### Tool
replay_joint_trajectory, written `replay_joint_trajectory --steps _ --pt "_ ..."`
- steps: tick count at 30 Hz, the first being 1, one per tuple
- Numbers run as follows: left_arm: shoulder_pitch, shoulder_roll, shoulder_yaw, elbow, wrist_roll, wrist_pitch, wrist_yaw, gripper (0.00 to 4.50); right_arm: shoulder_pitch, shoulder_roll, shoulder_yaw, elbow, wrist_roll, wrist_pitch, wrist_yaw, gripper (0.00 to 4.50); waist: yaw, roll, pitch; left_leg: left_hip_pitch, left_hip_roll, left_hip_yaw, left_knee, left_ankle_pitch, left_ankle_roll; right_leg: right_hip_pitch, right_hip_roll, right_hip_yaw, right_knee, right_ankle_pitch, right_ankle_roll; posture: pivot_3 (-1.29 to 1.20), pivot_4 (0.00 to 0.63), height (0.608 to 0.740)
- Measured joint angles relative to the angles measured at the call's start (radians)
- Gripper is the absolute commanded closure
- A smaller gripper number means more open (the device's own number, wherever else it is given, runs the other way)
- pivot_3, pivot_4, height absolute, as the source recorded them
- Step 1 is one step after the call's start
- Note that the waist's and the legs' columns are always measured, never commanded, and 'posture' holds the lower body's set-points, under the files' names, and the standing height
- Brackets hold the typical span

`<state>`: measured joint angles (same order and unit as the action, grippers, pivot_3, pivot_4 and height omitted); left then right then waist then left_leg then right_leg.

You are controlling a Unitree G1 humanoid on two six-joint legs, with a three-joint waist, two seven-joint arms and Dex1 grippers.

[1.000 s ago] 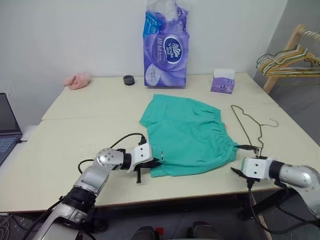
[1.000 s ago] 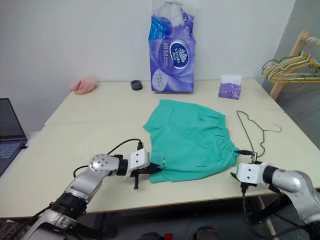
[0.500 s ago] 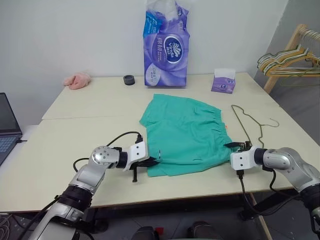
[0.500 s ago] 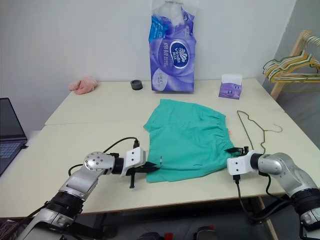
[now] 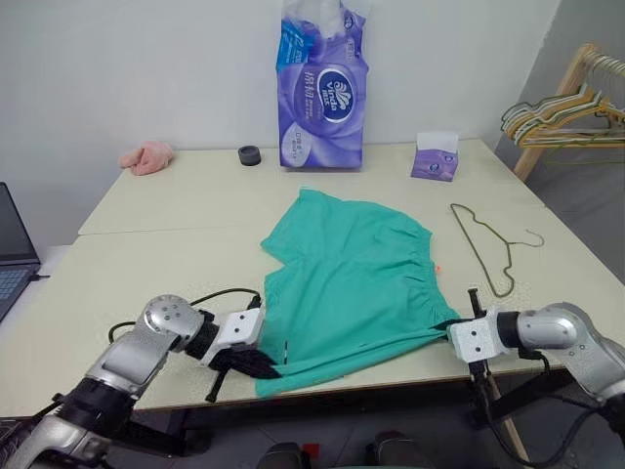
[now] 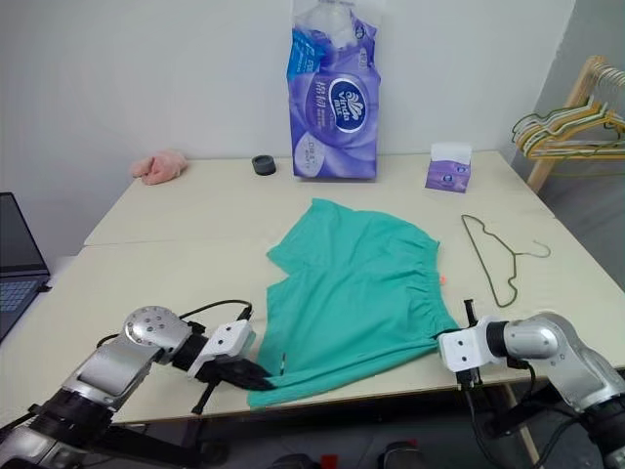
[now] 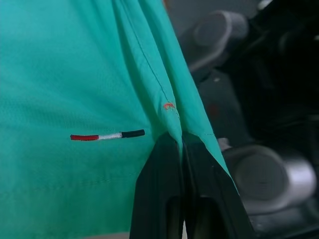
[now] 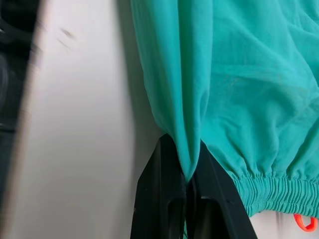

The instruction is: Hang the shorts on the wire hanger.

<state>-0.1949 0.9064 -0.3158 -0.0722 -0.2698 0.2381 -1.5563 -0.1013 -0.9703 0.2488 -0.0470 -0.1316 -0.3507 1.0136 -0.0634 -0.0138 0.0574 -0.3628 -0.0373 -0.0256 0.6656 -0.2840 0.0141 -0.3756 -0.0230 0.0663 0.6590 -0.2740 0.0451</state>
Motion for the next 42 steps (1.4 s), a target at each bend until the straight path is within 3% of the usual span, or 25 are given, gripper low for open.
replay_joint_trajectory --steps 4,12,15,16,21,26,29,30,35,38,42 --pt "0.073 0.096 -0.004 -0.145 -0.08 0.07 -0.03 4.5 0.116 -0.086 -0.027 -0.134 0.088 0.054 0.076 4.46 0.005 0.0 0.009 0.0 0.001 0.0 0.0 0.0 0.0 0.0 0.0 -0.001 0.0 -0.001 -0.001 -0.11 0.05 0.74" --pt "0.126 0.118 -0.01 -0.211 -0.108 0.114 -0.024 4.5 0.195 -0.143 -0.07 -0.251 0.159 0.164 0.12 4.46 0.006 -0.003 0.018 0.001 0.002 0.0 0.0 0.0 0.0 0.0 0.001 -0.003 0.001 -0.002 -0.001 -0.12 0.056 0.74" --pt "0.13 0.109 -0.012 -0.214 -0.109 0.146 -0.007 4.5 0.185 -0.137 -0.069 -0.258 0.148 0.187 0.118 3.85 0.006 -0.003 0.019 0.001 0.002 0.001 0.0 0.0 0.0 0.0 0.001 -0.002 0.0 -0.002 -0.001 -0.12 0.058 0.74" --pt "0.133 0.103 -0.012 -0.213 -0.107 0.152 0.005 4.05 0.181 -0.137 -0.069 -0.257 0.142 0.193 0.118 3.48 0.006 -0.003 0.019 0.001 0.002 0.001 0.0 0.0 0.0 0.0 0.001 -0.002 0.0 -0.002 -0.001 -0.12 0.058 0.74" --pt "0.134 0.085 -0.011 -0.211 -0.108 0.191 0.041 2.68 0.185 -0.168 -0.09 -0.259 0.137 0.196 0.14 1.76 0.007 -0.002 0.022 0.001 0.002 0.001 0.0 0.0 0.0 0.0 0.001 -0.003 0.0 -0.002 -0.001 -0.12 0.063 0.74" --pt "0.12 0.039 0.015 -0.218 -0.162 0.278 0.09 1.13 0.25 -0.202 -0.221 -0.305 0.247 0.268 0.164 0.02 0.008 -0.003 0.025 0.001 0.003 0.0 0.0 0.0 0.0 0.0 0.001 -0.003 0.0 -0.002 -0.001 -0.11 0.065 0.74" --pt "0.087 -0.06 0.058 -0.219 -0.221 0.346 0.184 0.2 0.273 -0.167 -0.339 -0.35 0.401 0.422 0.153 0.0 0.013 -0.005 0.026 0.0 0.003 -0.001 0.001 0.0 0.0 0.001 0.001 -0.003 0.0 -0.002 -0.001 -0.11 0.065 0.74" --pt "0.072 -0.1 0.078 -0.219 -0.24 0.372 0.228 0.08 0.271 -0.149 -0.403 -0.356 0.471 0.503 0.135 0.0 0.013 -0.006 0.027 0.0 0.003 -0.001 0.001 0.0 0.0 0.001 0.001 -0.003 0.0 -0.001 0.0 -0.11 0.065 0.74" --pt "0.014 -0.242 0.153 -0.218 -0.263 0.408 0.417 0.08 0.191 -0.04 -0.563 -0.337 0.629 0.753 -0.018 0.0 0.014 -0.009 0.028 0.0 0.003 -0.001 0.001 0.0 0.0 0.001 0.001 -0.003 0.0 0.0 0.001 -0.1 0.062 0.74" --pt "-0.085 -0.357 0.156 -0.202 -0.202 0.376 0.573 0.08 0.07 0.055 -0.578 -0.223 0.6 0.881 -0.223 0.0 0.017 -0.01 0.029 -0.001 0.002 0.0 0.003 0.0 -0.001 0.001 0.001 -0.001 -0.001 0.002 0.002 -0.11 0.061 0.74" --pt "-0.194 -0.386 0.155 -0.179 -0.129 0.347 0.667 0.08 -0.082 0.147 -0.54 -0.053 0.508 1.012 -0.448 0.0 0.009 -0.009 0.028 0.0 0.0 0.003 0.001 0.0 -0.001 -0.001 0.0 0.002 -0.001 0.005 -0.002 -0.12 0.06 0.74"
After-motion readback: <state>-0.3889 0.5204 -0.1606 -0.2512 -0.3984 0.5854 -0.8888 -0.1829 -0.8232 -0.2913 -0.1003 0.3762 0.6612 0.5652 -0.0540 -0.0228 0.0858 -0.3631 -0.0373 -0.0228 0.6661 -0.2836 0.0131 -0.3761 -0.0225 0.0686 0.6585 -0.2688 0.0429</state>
